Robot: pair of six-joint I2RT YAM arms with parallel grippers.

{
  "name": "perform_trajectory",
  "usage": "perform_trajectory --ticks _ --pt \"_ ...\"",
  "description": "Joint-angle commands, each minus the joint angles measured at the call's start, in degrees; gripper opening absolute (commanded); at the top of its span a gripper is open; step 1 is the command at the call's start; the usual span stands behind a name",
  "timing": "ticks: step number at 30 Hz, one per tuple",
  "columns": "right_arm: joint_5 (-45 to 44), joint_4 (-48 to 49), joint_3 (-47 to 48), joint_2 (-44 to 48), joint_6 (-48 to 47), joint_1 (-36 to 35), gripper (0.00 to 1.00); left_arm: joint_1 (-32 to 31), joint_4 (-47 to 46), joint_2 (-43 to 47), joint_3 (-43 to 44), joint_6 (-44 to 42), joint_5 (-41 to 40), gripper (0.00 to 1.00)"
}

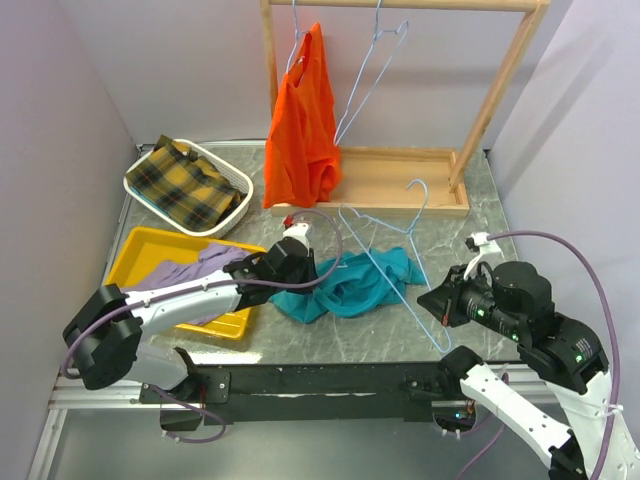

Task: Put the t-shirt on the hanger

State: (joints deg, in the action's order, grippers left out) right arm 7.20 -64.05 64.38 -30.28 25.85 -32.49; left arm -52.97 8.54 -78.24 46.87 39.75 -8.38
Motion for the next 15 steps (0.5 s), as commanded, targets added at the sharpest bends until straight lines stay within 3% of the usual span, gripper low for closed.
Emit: perform_trajectory --ticks 1,3,15 --pt "4.74 -3.62 1.63 -0.13 -1.58 -0.29 0.00 0.41 1.57 -0.77 4.80 -1.33 -5.66 0.14" --pt "6.24 -5.02 2.32 -0.39 -1.94 -0.29 0.00 0.59 4.03 -2.08 6.38 -3.44 -8.48 0.02" --pt "10.90 -7.23 -0.04 -1.62 -6.24 -0.29 0.00 1.11 5.09 -4.21 11.57 -9.69 -15.17 0.01"
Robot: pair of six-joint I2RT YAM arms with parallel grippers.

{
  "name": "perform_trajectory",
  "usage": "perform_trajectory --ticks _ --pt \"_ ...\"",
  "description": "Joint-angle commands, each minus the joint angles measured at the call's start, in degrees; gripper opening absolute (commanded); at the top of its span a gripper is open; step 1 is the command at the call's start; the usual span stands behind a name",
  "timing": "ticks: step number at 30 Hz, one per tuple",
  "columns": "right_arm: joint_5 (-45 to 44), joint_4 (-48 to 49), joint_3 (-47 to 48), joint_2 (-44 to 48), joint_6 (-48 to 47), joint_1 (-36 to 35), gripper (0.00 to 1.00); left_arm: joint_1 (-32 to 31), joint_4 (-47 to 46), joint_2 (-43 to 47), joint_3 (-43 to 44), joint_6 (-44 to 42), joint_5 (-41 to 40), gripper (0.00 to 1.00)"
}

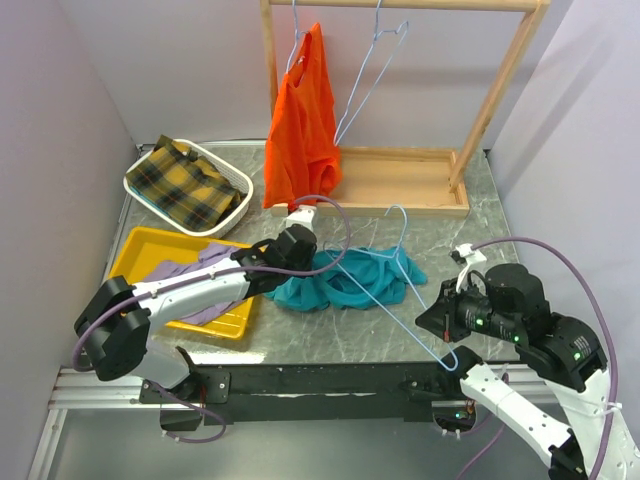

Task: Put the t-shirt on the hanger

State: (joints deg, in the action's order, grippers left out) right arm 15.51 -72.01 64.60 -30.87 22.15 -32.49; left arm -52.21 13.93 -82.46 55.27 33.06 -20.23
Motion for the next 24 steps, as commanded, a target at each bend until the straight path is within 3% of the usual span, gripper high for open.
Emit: perform_trajectory --ticks 1,15,24 --pt "2.68 0.90 -0.44 -1.21 -2.64 -0.21 0.00 0.35 -0.48 0.10 3.36 -3.96 -3.33 0.01" --pt "7.42 3.10 -3.86 -3.76 -6.59 -0.29 0.00 0.44 -2.42 4.05 2.83 -8.36 -1.57 0.05" --pt "0.50 3.02 0.26 -4.98 -7.74 -0.21 0.00 -0.09 -6.63 9.58 -0.94 -11.79 3.71 0.04"
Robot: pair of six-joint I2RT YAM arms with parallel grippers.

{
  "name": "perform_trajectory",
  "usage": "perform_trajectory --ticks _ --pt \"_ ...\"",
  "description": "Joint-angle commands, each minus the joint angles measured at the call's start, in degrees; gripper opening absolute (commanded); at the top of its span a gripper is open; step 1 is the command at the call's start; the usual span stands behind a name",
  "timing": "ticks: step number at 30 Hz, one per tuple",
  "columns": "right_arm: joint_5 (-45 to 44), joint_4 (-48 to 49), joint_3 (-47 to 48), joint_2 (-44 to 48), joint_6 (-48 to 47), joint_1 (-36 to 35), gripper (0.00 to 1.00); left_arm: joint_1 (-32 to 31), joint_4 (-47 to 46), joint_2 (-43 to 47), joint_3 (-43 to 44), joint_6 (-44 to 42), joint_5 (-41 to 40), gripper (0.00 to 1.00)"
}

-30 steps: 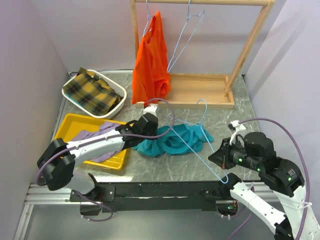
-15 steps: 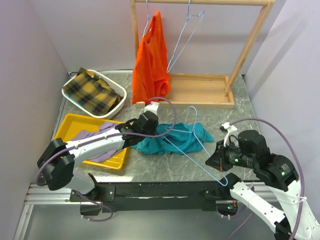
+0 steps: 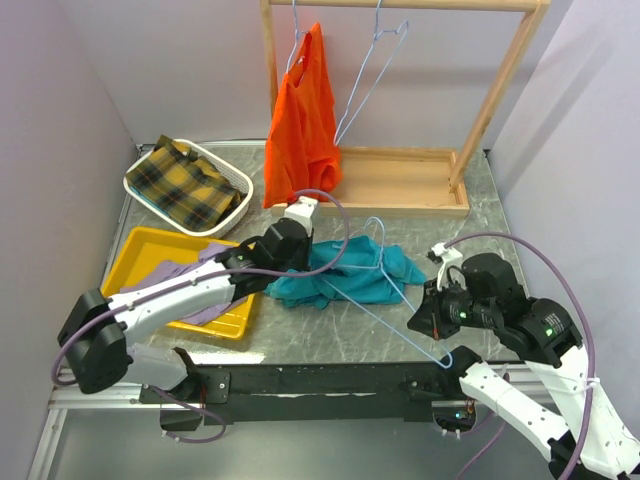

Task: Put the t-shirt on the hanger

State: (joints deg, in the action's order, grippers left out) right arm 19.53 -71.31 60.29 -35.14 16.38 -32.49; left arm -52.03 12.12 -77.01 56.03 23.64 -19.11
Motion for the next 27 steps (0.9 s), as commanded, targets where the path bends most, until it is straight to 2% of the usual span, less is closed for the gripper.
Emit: perform_trajectory --ticks 1,7,18,23,27 --pt "-3.79 2.14 6.14 -0.90 -2.05 -0.29 0.00 -0.35 -4.48 4.50 -1.89 -2.19 2.24 0.04" --pt "-2.31 2.05 7.13 -1.69 -2.85 -0.29 0.00 -0.35 -3.33 5.64 -3.47 -1.49 0.92 0.01" --pt "8.59 2.67 3.78 -1.43 -4.34 -1.26 0.00 -0.35 -5.35 7.67 -1.98 -3.51 -3.39 0.06" --pt "13.95 5.64 2.55 -0.46 -4.34 -1.87 0.00 -0.44 -7.55 8.11 -1.54 -6.50 0.73 0.06" --pt "12.29 7.84 1.24 -0.46 -4.16 -1.87 0.00 -0.35 -11.31 10.03 -2.68 -8.08 6.36 0.03"
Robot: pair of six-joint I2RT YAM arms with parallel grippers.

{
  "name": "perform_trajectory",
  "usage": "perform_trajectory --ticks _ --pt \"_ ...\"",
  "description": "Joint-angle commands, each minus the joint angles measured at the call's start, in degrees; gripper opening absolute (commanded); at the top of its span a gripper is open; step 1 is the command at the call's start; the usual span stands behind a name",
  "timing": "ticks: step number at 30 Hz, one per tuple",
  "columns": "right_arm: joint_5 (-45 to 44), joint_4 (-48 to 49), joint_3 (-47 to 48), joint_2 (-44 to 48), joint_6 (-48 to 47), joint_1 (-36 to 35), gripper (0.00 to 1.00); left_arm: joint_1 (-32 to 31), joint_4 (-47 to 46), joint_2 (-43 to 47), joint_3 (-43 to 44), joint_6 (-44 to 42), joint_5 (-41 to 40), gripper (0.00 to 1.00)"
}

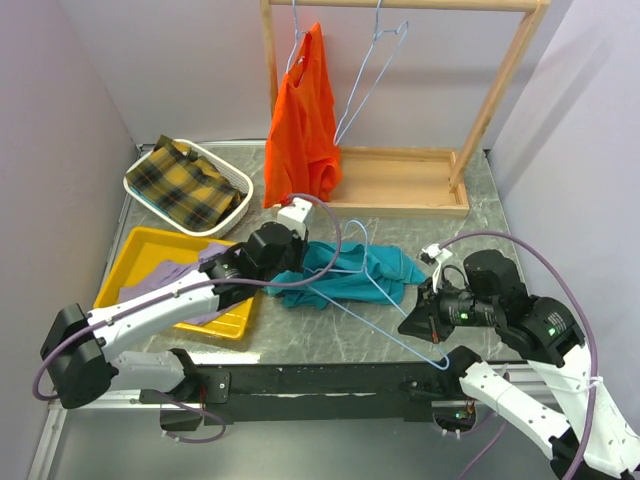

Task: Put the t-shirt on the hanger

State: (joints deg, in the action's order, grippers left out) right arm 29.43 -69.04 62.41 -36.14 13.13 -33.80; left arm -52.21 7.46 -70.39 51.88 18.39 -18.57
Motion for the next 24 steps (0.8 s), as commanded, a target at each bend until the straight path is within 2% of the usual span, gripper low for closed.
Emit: perform_trajectory --ticks 1,8,12,18,21,24 --pt "2.21 6.36 -1.93 0.63 -1.00 -0.48 0.00 -0.18 -7.02 4.81 1.04 -3.10 7.13 0.03" --pt "-0.86 19.10 -7.12 3.09 -0.29 -0.56 0.00 -0.35 -11.42 11.41 -2.22 -4.07 17.24 0.02" --pt "2.89 27.27 -11.51 4.32 0.67 -0.56 0.00 -0.88 -11.16 13.70 -2.40 -5.29 22.68 0.03" --pt "6.25 35.19 -15.64 6.87 0.32 -0.56 0.00 -1.94 -8.34 16.25 -0.81 -6.53 25.06 0.04" --pt "7.13 42.73 -19.06 7.05 4.62 -0.56 0.00 -2.90 -7.64 17.22 0.41 -6.26 26.39 0.08" --pt "8.72 50.82 -22.67 6.61 7.35 -0.74 0.00 -3.95 -4.40 17.30 2.08 -6.79 23.94 0.13"
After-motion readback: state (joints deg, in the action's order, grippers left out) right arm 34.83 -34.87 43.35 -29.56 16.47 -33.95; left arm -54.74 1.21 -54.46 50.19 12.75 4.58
